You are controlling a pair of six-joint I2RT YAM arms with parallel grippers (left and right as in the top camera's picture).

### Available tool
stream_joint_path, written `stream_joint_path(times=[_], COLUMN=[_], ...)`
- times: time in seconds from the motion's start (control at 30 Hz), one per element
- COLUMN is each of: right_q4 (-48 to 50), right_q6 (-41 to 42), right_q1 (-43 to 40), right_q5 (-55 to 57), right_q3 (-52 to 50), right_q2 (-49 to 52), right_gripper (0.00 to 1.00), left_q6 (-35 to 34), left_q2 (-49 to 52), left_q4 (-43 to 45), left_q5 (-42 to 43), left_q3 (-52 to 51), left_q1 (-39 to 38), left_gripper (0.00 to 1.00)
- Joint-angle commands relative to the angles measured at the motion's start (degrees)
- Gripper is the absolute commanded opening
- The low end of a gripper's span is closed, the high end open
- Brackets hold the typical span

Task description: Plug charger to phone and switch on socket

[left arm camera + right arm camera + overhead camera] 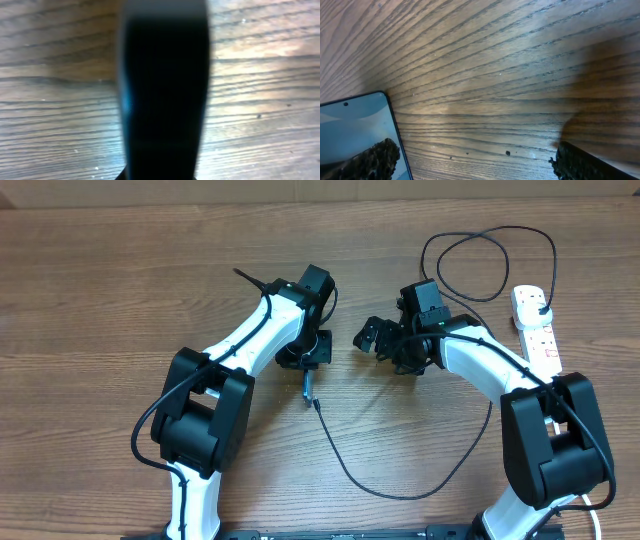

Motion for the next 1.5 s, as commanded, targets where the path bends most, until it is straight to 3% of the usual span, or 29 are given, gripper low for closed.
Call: stream_joint_path(times=[0.0,0.17,0.33,0.43,0.5,0.67,0.83,0.97,1.13,1.37,1.47], right_q4=[0.22,0.11,-0.17,-0.37,-0.81,-1.64,-2.93,-6.12,-8.46,-10.38,-11.80], right_q6=[-0.28,-0.33,-0.31,-0.35,-0.35,-0.33,-0.44,-3.04,-11.21,-12.81,-17.35], right_q1=[0.07,0.07,0.07,0.07,0.07,0.07,0.07,0.07,0.07,0.20,0.76], right_q5=[0.50,0.61,0.00,-0.76,-0.79,-0.90,-0.90,-0.98,-3.58,-5.53,-9.16], right_q3=[0.02,0.02,0.02,0.02,0.02,0.02,0.02,0.02,0.02,0.02,0.09], right_q2=[0.07,0.07,0.07,0.07,0.07,0.07,0.07,0.07,0.07,0.07,0.07], right_gripper=[1.00,1.00,1.00,0.94,0.80,0.30,0.04,0.04,0.04,0.10,0.15], left_q6=[0.17,1.51,9.29,11.96,11.89,11.91,11.89,10.51,10.60,10.58,10.62], left_q2=[-0.31,-0.31,-0.31,-0.31,-0.31,-0.31,-0.31,-0.31,-0.31,-0.31,-0.31], left_q4=[-0.15,0.20,0.63,0.61,0.61,-0.09,-0.37,0.70,0.66,0.68,0.72], left_q5=[10.10,19.98,35.23,44.09,47.84,50.36,50.21,51.95,60.74,64.39,64.81], left_q3=[-1.03,-1.03,-1.03,-1.03,-1.03,-1.03,-1.03,-1.03,-1.03,-1.03,-1.03], left_q1=[-0.07,1.36,3.89,5.75,6.99,9.18,9.79,11.30,15.50,20.65,22.53], left_gripper=[0.04,0.04,0.04,0.04,0.04,0.04,0.04,0.04,0.04,0.05,0.04])
